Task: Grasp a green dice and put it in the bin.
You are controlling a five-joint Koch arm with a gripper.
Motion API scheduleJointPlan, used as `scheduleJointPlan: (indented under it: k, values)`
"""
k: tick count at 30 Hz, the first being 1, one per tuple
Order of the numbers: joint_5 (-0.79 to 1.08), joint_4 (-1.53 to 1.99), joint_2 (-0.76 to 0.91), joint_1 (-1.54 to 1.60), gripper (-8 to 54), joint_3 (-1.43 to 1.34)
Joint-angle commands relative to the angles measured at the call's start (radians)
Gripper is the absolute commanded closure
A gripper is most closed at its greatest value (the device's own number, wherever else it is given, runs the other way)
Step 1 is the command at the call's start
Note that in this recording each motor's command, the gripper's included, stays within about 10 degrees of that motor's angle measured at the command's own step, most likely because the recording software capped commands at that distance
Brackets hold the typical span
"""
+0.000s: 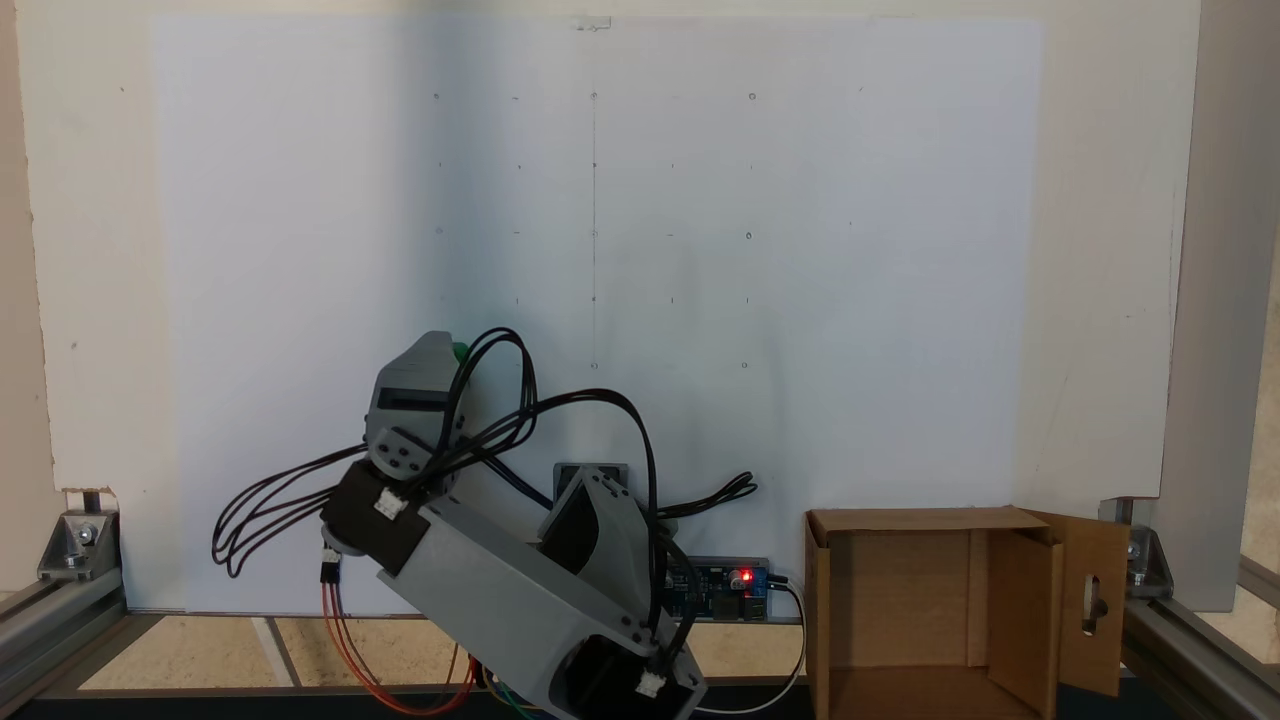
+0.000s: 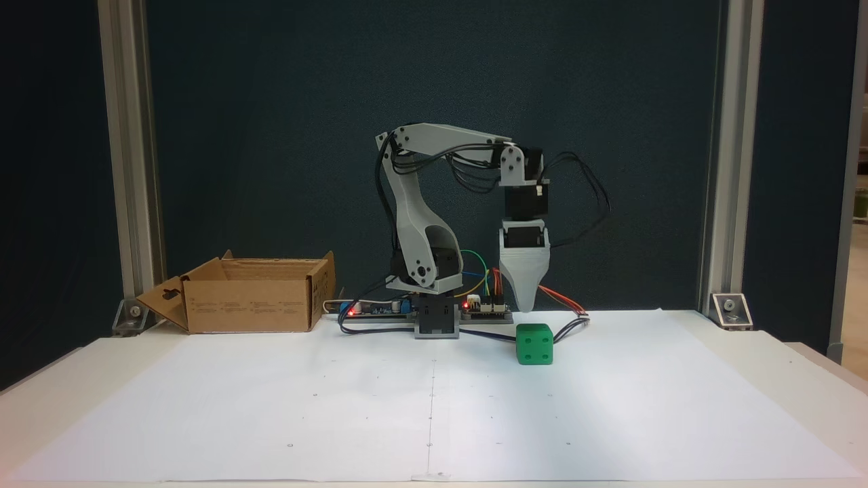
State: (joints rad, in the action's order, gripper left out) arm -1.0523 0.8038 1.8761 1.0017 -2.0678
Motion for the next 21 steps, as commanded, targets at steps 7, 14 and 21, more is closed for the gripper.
scheduleJointPlan:
  k: [7,14,21]
  values:
    - [-0.075,-0.083,-0.032,-0.005,1.9,-0.006]
    - [-0.074,-0.087,-0.092,-0.008,2.1,-0.006]
    - [-0.074,-0.123,-0.138,-0.009,2.1,-0.014]
